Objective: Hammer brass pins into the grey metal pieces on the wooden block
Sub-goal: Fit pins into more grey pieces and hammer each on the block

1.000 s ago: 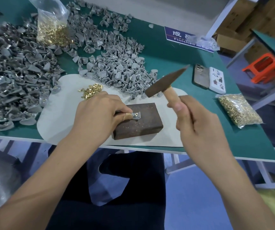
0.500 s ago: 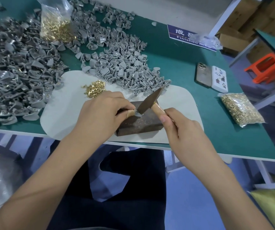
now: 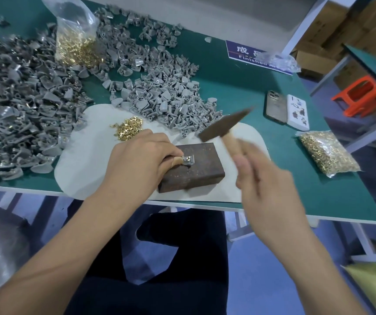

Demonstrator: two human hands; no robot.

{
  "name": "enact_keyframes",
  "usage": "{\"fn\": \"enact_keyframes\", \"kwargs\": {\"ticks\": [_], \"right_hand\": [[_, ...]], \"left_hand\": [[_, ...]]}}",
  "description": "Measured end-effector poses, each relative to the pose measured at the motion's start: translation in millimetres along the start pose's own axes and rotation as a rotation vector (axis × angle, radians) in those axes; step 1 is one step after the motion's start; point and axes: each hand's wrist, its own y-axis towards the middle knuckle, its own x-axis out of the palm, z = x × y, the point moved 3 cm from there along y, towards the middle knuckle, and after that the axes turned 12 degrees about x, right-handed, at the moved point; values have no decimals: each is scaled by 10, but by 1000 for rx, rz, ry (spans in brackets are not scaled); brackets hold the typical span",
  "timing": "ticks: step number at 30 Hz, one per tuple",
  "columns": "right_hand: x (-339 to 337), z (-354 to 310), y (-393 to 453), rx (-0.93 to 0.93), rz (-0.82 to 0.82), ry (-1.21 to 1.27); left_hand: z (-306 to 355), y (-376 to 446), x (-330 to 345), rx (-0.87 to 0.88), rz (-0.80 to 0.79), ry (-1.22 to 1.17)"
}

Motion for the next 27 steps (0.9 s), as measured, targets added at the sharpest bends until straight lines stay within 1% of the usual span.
{"fn": "enact_keyframes", "kwargs": {"ticks": [1,2,3,7,8,9,11,13,14,15,17,20,21,23,25,26,27], "right_hand": [[72,22,-12,25,-96,-104],[104,44,-9,40,-152,-159],[86,42,10,49,-150,-148],[-222,-24,129,22,74,43],[-258,-42,141,1,113,69],[-251,-65,137,-11,118,80],[-119,-82,99,17,35,45],[77,-45,62,65,-131,-81],[136,-15,52,73,-178,-128],[146,5,58,72,-182,-136],[72,18,93,50,-120,-82],[-47,20,84,25,45,59],[-28,9,65,24,67,83],[96,-16,12,46,14,47],[214,0,-23,89,-102,-58],[229,28,-20,95,-126,-105],[219,66,-1,98,-115,-126]], "left_hand": [[-1,-7,2,0,3,-1],[-2,-11,1,2,5,3],[-5,-10,2,5,6,6],[-5,-1,-10,-9,-14,9],[0,1,-13,-21,-25,14],[8,2,-18,-30,-32,17],[34,11,-29,-23,-34,12],[49,38,-47,4,-43,15],[49,51,-58,15,-51,26],[45,60,-66,22,-56,38],[33,67,-75,23,-60,53],[26,59,-67,3,-55,31],[25,60,-67,-1,-54,28],[27,61,-64,3,-59,30],[26,59,-63,5,-63,36],[23,58,-62,4,-64,42],[22,56,-58,2,-63,45]]}}
